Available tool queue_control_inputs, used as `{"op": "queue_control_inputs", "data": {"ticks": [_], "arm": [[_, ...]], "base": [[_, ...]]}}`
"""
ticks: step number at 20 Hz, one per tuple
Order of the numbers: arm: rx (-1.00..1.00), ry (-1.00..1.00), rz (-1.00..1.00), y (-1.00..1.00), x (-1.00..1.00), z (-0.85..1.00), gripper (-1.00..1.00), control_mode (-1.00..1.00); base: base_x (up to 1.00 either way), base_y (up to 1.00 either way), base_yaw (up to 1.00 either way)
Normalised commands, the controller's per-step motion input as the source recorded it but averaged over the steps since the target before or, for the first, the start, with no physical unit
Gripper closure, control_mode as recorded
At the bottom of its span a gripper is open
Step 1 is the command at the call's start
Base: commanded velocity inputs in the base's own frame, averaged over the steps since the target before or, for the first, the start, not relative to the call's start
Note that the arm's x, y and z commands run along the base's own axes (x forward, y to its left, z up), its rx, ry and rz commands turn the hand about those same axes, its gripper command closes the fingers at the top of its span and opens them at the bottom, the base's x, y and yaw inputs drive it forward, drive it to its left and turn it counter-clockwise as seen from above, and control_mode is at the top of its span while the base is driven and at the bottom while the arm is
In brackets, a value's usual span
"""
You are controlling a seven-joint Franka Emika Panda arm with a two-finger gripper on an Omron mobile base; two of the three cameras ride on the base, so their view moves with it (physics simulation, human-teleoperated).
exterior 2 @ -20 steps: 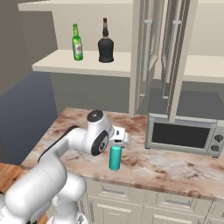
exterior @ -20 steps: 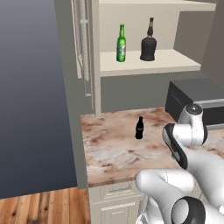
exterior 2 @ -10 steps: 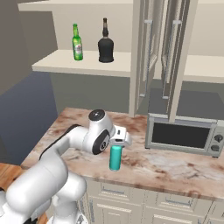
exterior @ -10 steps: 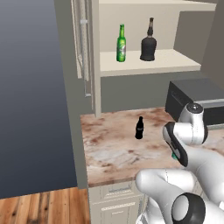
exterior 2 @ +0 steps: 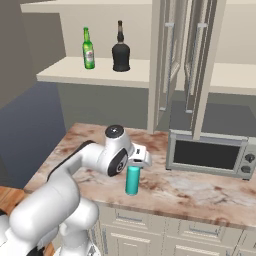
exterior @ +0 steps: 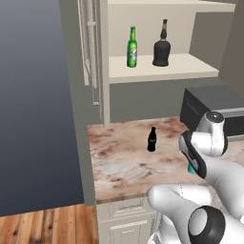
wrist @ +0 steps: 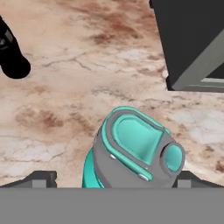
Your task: Sort all alcoholic drinks to one cabinet, and non-alcoholic drinks to the other.
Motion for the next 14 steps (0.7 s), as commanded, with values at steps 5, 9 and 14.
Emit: {"op": "queue_control_inputs", "data": {"ticks": [5, 9, 14], "arm": [[0.04, 0.0, 0.0, 0.0, 0.0, -0.18, -1.0, -1.0], [0.01, 0.0, 0.0, 0.0, 0.0, -0.21, -1.0, -1.0], [0.0, 0.0, 0.0, 0.0, 0.0, -0.27, -1.0, -1.0]], "base": [[0.0, 0.0, 0.0], [0.0, 0.0, 0.0], [0.0, 0.0, 0.0]]}}
